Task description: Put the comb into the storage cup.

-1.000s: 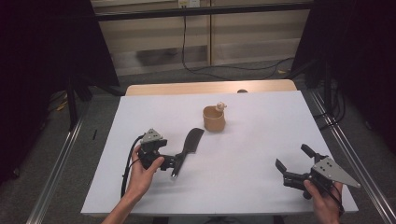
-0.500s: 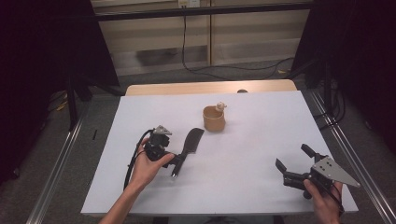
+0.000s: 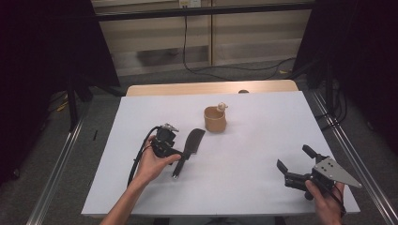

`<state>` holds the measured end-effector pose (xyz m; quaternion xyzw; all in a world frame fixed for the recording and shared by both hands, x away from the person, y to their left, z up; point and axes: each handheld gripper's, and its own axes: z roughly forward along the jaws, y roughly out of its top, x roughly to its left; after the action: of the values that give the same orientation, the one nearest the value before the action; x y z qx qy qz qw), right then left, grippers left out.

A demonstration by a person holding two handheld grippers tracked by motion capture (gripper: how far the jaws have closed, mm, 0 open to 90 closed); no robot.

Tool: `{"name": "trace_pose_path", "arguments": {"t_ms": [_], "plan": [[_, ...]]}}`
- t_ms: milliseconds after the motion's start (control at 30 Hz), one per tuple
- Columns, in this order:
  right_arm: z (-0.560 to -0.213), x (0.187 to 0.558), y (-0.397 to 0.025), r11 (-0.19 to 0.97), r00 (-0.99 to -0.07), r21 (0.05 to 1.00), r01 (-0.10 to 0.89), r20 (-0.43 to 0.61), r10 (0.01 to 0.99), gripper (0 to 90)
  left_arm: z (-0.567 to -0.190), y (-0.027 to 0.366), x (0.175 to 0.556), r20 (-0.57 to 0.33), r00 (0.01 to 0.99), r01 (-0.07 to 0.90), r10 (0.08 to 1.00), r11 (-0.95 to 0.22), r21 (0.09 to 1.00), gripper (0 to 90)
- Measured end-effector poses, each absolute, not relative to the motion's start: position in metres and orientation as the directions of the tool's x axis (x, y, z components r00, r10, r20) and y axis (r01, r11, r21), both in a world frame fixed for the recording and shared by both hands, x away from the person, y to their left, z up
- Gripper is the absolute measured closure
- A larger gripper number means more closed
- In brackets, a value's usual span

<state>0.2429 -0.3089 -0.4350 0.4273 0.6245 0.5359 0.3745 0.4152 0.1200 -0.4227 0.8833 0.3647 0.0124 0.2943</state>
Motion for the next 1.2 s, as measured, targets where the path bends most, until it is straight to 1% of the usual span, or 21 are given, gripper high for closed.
{"name": "trace_pose_path", "arguments": {"t_ms": [33,233,333,400,533,600,633,667,767,833,933,1000,1067,1200], "plan": [[-0.435,0.243,-0.309,0.062,-0.354,0.990,0.130,-0.012,0.935,0.0,-0.423,0.119,0.415,-0.190,0.729,0.641,0.657,-0.558,0.527,19.2],[-0.435,0.242,-0.308,0.067,-0.357,0.989,0.134,-0.015,0.934,0.0,-0.427,0.116,0.418,-0.187,0.718,0.657,0.670,-0.565,0.499,20.7],[-0.435,0.243,-0.309,0.066,-0.352,0.988,0.137,-0.014,0.936,0.0,-0.429,0.116,0.418,-0.189,0.714,0.665,0.674,-0.569,0.484,27.0],[-0.436,0.243,-0.309,0.068,-0.350,0.988,0.140,-0.015,0.937,0.0,-0.430,0.115,0.417,-0.191,0.719,0.663,0.668,-0.578,0.476,27.8],[-0.436,0.244,-0.308,0.073,-0.354,0.987,0.145,-0.017,0.935,0.0,-0.430,0.111,0.414,-0.179,0.719,0.662,0.671,-0.585,0.468,34.2],[-0.436,0.244,-0.308,0.073,-0.355,0.987,0.146,-0.016,0.935,0.0,-0.430,0.111,0.413,-0.173,0.718,0.662,0.674,-0.585,0.468,33.6],[-0.436,0.243,-0.308,0.071,-0.354,0.987,0.147,-0.015,0.935,0.0,-0.429,0.111,0.413,-0.167,0.718,0.661,0.676,-0.587,0.467,36.2],[-0.436,0.244,-0.309,0.070,-0.356,0.987,0.147,-0.014,0.934,0.0,-0.429,0.111,0.413,-0.181,0.712,0.669,0.679,-0.576,0.470,39.5],[-0.436,0.244,-0.308,0.068,-0.356,0.987,0.149,-0.011,0.934,0.0,-0.429,0.112,0.412,-0.207,0.708,0.678,0.675,-0.569,0.465,44.4],[-0.436,0.244,-0.308,0.070,-0.359,0.986,0.150,-0.011,0.933,0.0,-0.429,0.111,0.411,-0.199,0.712,0.674,0.673,-0.576,0.463,45.2],[-0.437,0.244,-0.308,0.070,-0.359,0.986,0.151,-0.012,0.933,0.0,-0.429,0.109,0.410,-0.178,0.711,0.671,0.680,-0.582,0.460,49.5],[-0.437,0.244,-0.308,0.067,-0.362,0.986,0.151,-0.008,0.932,0.0,-0.428,0.109,0.408,-0.171,0.703,0.677,0.690,-0.575,0.459,50.4],[-0.437,0.244,-0.308,0.067,-0.362,0.986,0.151,-0.008,0.932,0.0,-0.428,0.109,0.408,-0.153,0.710,0.667,0.687,-0.589,0.456,54.0],[-0.437,0.244,-0.308,0.070,-0.360,0.986,0.152,-0.010,0.933,0.0,-0.428,0.108,0.408,-0.155,0.696,0.680,0.701,-0.575,0.455,55.0]]}}
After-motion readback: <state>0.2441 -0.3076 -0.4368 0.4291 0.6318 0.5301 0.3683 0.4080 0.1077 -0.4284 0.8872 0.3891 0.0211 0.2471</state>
